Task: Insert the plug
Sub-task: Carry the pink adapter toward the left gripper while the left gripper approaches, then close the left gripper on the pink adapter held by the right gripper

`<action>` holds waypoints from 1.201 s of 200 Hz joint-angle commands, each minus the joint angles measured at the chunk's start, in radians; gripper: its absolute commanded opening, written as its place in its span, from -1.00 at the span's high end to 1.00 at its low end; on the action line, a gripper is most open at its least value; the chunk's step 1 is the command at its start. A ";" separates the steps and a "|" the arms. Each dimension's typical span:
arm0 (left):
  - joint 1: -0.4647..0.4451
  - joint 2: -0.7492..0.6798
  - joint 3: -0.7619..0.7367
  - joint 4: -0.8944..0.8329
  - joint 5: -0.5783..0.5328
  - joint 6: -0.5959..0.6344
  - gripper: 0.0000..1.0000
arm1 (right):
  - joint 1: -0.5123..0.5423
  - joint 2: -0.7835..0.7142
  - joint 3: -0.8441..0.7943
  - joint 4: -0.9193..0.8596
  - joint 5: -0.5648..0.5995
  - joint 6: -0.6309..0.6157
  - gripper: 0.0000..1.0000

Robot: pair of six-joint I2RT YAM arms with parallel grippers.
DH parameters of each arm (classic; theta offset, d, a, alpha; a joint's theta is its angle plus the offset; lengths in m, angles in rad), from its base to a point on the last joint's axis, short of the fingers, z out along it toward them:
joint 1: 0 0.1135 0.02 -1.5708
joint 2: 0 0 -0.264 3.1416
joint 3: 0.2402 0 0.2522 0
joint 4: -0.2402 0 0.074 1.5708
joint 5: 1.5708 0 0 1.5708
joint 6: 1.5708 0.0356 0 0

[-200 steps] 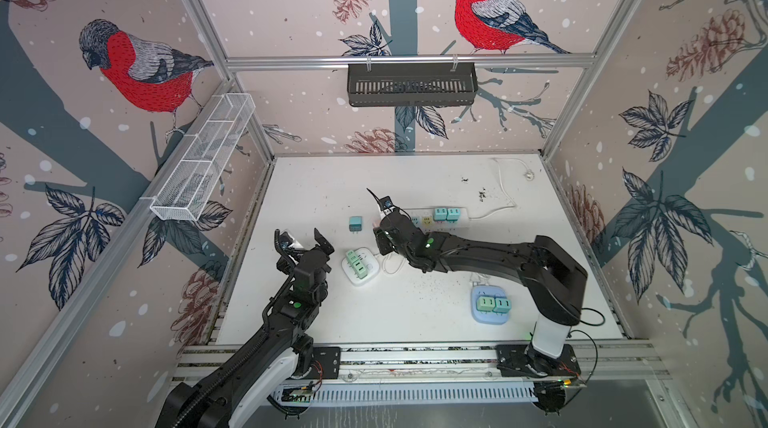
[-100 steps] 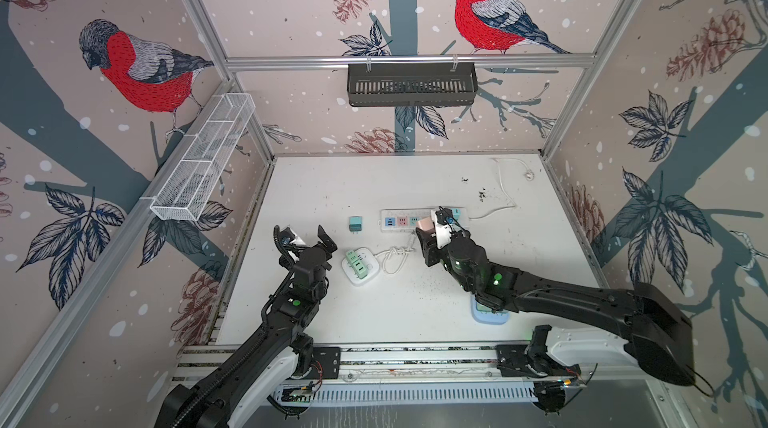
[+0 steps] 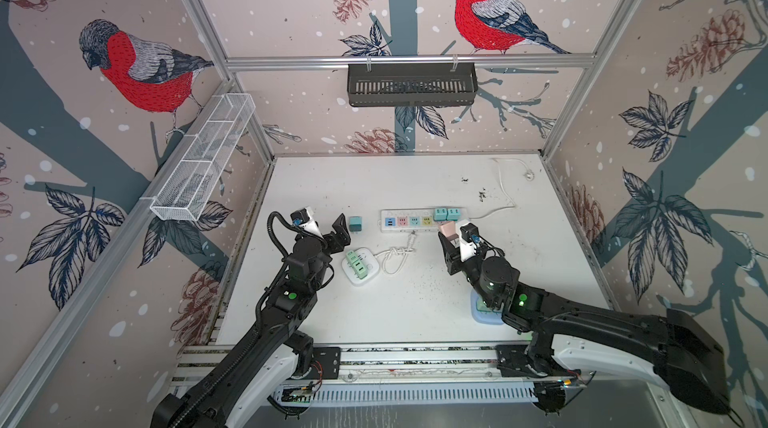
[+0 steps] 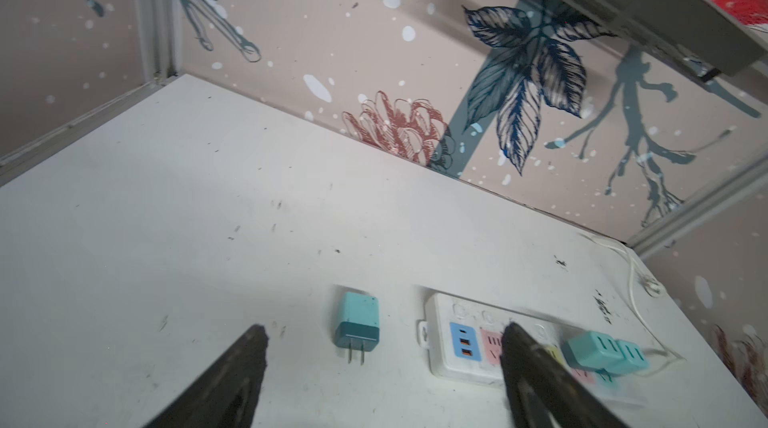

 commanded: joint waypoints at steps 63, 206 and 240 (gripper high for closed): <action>-0.118 0.087 0.076 0.160 0.360 0.164 -0.66 | -0.001 -0.089 -0.104 0.204 -0.072 -0.253 0.78; -0.344 0.185 0.162 0.169 0.650 0.334 -0.64 | -0.007 -0.079 -0.237 0.477 -0.289 -0.689 0.83; -0.407 0.233 0.199 0.141 0.657 0.381 -0.62 | -0.007 -0.057 -0.227 0.494 -0.351 -0.760 0.83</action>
